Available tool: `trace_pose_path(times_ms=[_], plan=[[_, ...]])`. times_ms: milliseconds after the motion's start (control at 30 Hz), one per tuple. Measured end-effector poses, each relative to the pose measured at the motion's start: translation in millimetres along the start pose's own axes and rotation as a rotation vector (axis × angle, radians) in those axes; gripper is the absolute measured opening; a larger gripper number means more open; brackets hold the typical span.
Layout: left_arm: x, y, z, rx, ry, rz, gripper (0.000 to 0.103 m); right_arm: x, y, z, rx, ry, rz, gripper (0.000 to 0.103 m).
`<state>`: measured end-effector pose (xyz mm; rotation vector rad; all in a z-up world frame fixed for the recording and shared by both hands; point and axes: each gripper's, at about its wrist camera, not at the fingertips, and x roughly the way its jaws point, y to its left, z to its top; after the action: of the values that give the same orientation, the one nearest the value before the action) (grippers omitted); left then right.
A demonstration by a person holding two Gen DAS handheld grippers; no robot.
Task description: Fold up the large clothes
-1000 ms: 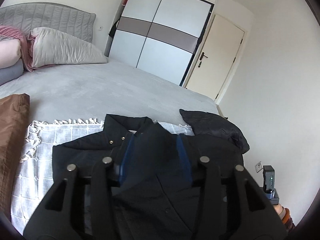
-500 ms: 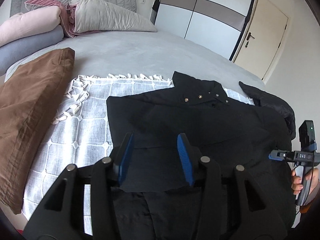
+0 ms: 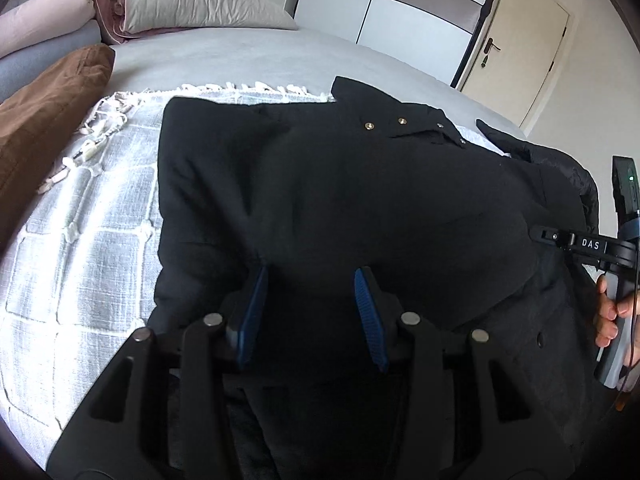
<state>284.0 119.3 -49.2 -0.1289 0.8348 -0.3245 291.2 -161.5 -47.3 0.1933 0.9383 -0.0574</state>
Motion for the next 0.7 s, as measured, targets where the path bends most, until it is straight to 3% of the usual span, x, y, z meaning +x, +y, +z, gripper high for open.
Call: trace_pose_path(times_ms=[67, 133, 267, 333, 400, 467, 700], plan=[[-10.8, -7.7, 4.0, 0.021, -0.043, -0.015, 0.047, -17.7, 10.4, 3.3, -0.035, -0.085, 0.021, 0.022], [-17.9, -17.0, 5.6, 0.039, -0.071, -0.032, 0.053, -28.3, 26.8, 5.6, -0.085, -0.127, 0.073, 0.059], [-2.0, -22.0, -5.3, 0.053, -0.005, -0.026, 0.06, -15.8, 46.6, -0.8, -0.136, -0.081, 0.166, 0.062], [7.0, -20.1, -15.3, 0.052, 0.029, -0.014, 0.06, 4.0, 41.0, -6.7, -0.139, -0.024, 0.105, 0.062], [1.5, -22.5, -17.0, 0.053, 0.029, -0.003, 0.061, 27.2, 21.9, -14.7, -0.146, 0.058, -0.058, 0.063], [-8.8, -27.5, -15.2, 0.05, 0.041, -0.001, 0.073, 21.6, 4.6, -14.9, -0.09, 0.049, -0.016, 0.068], [-60.7, -51.2, -9.9, -0.028, 0.014, -0.03, 0.084, -57.0, -90.6, -27.8, 0.038, -0.019, 0.064, 0.078]])
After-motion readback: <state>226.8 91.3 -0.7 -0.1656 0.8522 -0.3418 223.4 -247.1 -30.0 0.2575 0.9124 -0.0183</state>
